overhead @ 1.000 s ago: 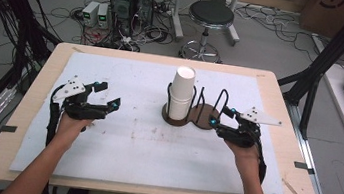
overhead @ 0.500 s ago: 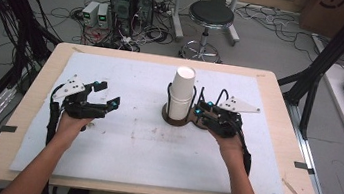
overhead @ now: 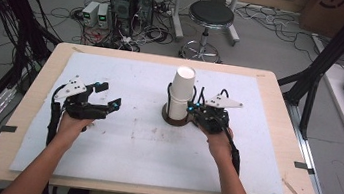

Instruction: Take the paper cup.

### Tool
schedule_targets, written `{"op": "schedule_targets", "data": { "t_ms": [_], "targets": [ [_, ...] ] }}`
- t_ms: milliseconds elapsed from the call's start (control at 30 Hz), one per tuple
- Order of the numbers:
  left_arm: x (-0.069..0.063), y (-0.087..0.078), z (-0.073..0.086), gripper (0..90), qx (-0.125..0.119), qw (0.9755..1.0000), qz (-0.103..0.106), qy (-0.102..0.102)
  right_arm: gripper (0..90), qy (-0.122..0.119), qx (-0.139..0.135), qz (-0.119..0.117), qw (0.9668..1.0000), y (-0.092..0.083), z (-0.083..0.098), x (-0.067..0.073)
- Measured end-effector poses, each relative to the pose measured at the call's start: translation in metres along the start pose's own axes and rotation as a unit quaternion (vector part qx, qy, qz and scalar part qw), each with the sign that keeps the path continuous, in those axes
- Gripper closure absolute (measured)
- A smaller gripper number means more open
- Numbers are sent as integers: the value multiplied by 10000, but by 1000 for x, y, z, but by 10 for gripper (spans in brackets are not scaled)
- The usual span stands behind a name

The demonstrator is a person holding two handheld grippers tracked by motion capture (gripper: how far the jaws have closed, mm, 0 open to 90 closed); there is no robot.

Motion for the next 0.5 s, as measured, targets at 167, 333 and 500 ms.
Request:
{"op": "schedule_targets", "data": {
  "t_ms": [167, 333, 500],
  "targets": [
    [-1, 1, 1, 183, 42, 10000, 2, 19, 900, 48, 203, -39, 9998, 13, 3, 4],
    [-1, 1, 2, 183, 53, 10000, 10, 8, 900, 65, 256, -33, 9996, 19, 3, 8],
    [-2, 3, 3, 183, 61, 10000, 16, 21, 900, 104, 311, -15, 9995, 22, 3, 9]
  ]
}}
Point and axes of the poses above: each handheld gripper's, and its own axes: y roughly forward along the jaws, z roughly out of its underside, x roughly to its left, the point moved 7 cm from there along y, roughly forward along the jaws, and after that the axes turned 15 degrees about -y, right-handed, at the moved point
